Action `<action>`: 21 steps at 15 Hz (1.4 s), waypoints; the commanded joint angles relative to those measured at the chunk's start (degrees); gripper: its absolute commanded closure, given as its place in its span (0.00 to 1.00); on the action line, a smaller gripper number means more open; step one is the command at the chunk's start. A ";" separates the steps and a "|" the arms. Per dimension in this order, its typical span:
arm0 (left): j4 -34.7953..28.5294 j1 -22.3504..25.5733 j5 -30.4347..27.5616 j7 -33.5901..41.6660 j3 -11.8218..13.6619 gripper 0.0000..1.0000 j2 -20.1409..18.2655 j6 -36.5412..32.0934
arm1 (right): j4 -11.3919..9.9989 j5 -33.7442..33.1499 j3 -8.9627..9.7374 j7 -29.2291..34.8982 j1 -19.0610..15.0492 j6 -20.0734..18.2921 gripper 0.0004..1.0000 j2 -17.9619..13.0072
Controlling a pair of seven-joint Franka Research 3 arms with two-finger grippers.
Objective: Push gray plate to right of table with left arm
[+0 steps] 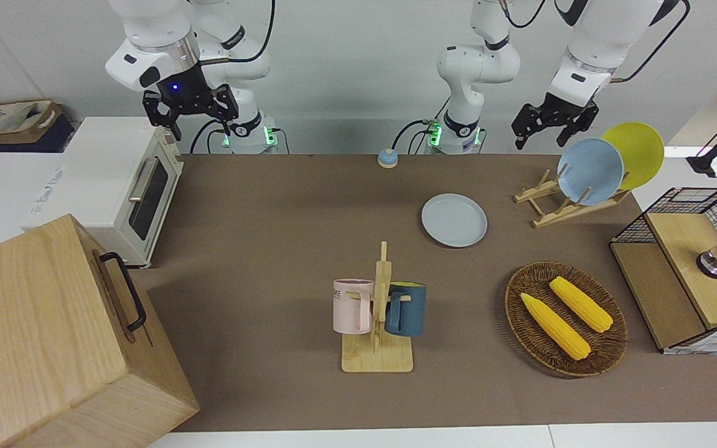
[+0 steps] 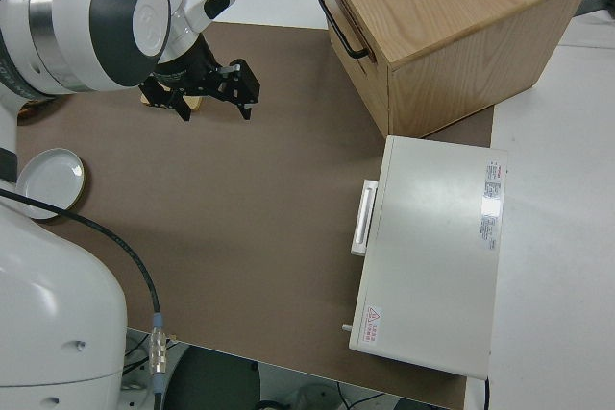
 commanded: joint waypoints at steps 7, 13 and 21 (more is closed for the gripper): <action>2.39 -0.18 0.07 -0.46 -0.04 0.00 0.79 -1.51 | 0.50 0.33 0.98 0.75 -1.13 -0.89 0.02 -0.17; 2.48 -0.35 0.07 -0.55 -0.39 0.00 0.97 -1.95 | 0.50 0.33 0.98 0.75 -1.13 -0.89 0.02 -0.17; 1.95 0.26 0.94 -0.55 0.05 0.00 1.23 -2.91 | 0.50 0.33 0.98 0.75 -1.13 -0.89 0.02 -0.17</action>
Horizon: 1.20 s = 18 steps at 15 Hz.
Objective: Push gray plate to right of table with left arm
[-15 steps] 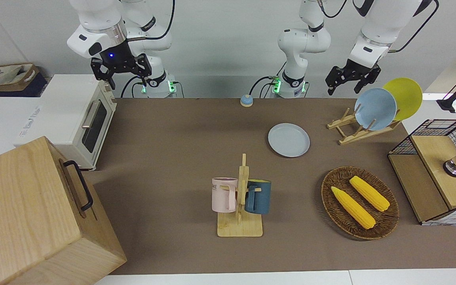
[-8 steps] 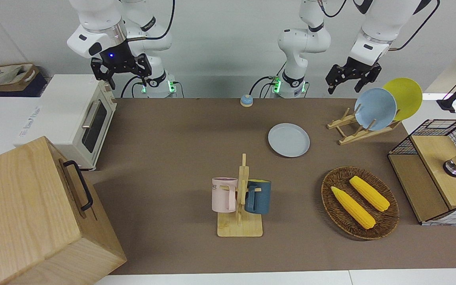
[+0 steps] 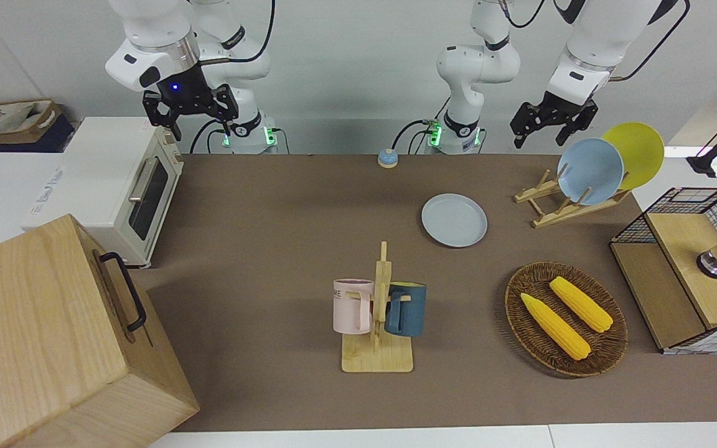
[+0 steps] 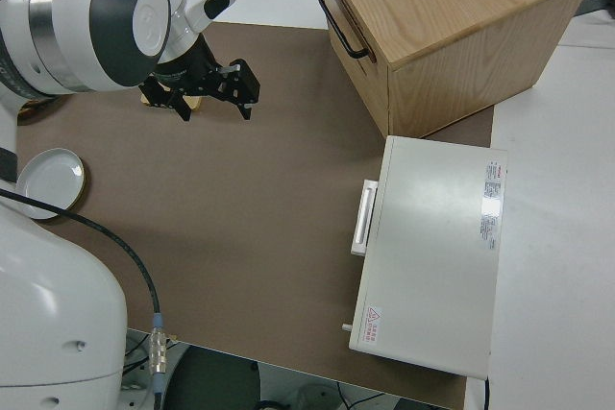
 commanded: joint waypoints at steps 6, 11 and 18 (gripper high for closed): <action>-6.45 0.62 1.65 -0.79 0.65 0.00 0.62 1.49 | 0.50 0.25 0.89 0.75 -1.13 -0.89 0.02 -0.17; -13.48 0.18 1.38 -1.23 0.39 0.00 -0.34 8.00 | 0.50 0.33 0.98 0.75 -1.13 -0.89 0.02 -0.17; -28.59 0.27 0.77 -1.23 0.30 0.00 -3.94 23.11 | 0.50 0.33 0.89 0.75 -1.13 -0.89 0.02 -0.17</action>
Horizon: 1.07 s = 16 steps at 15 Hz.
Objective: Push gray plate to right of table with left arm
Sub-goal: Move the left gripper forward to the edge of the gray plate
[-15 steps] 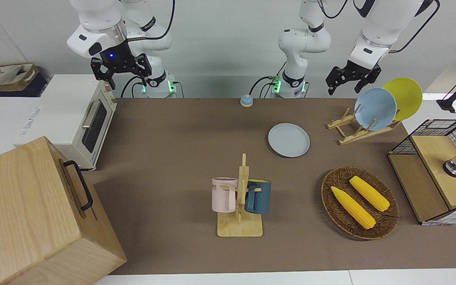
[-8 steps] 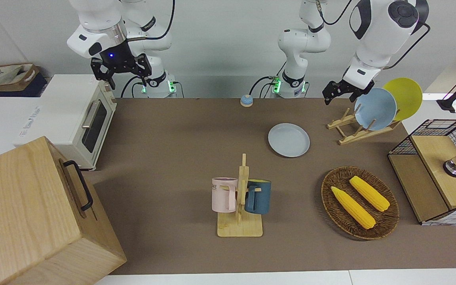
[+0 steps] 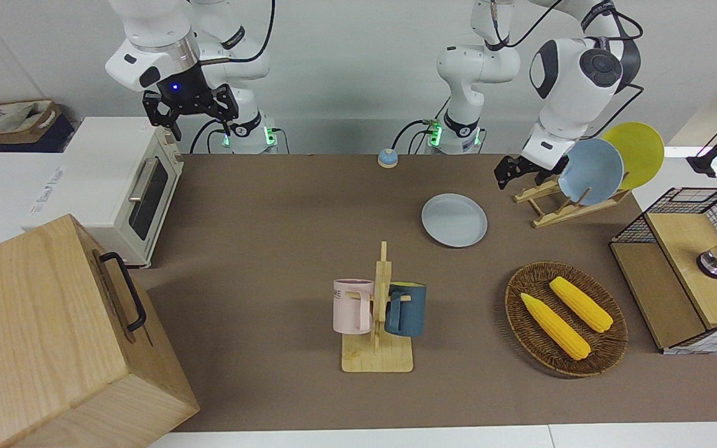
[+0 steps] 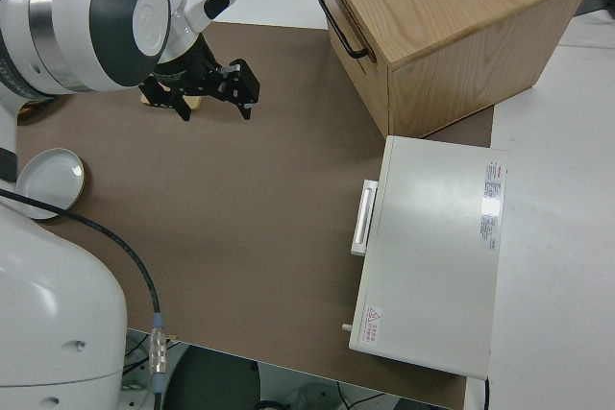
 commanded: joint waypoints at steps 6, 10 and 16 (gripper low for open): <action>-20.48 -0.79 0.13 -3.40 -0.88 0.00 -5.05 20.15 | 0.50 0.33 0.98 0.75 -1.13 -0.89 0.02 -0.17; -26.72 -1.14 0.31 -4.71 -2.64 0.00 -3.82 29.81 | 0.50 0.25 0.89 0.75 -1.13 -0.89 0.02 -0.17; -28.75 -1.05 0.93 -6.22 -3.70 0.00 -2.07 33.17 | 0.50 0.33 0.89 0.75 -1.13 -0.89 0.02 -0.17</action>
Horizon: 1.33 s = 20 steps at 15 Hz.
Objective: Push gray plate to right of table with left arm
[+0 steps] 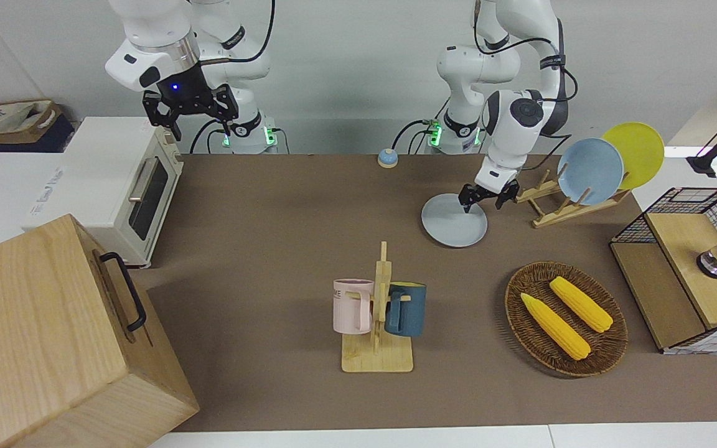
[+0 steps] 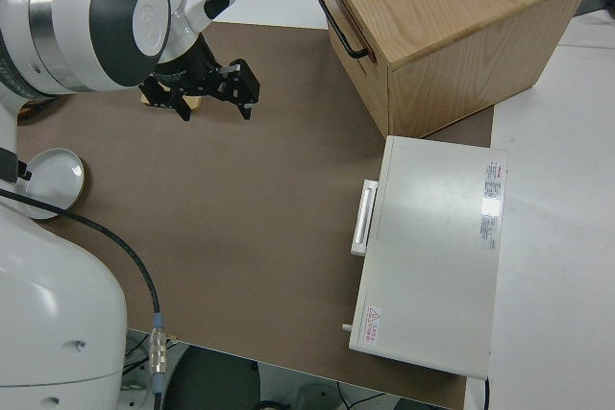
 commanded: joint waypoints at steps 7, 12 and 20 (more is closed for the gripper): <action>-3.92 0.24 1.20 -1.25 0.37 0.01 2.55 7.81 | 0.50 0.33 0.89 0.75 -1.13 -0.89 0.02 -0.17; -3.92 0.50 1.20 -1.34 0.45 0.76 3.43 8.87 | 0.50 0.33 0.89 0.75 -1.13 -0.89 0.02 -0.17; -3.83 0.68 1.20 -1.34 0.89 1.00 3.78 8.87 | 0.50 0.33 0.89 0.75 -1.13 -0.89 0.02 -0.17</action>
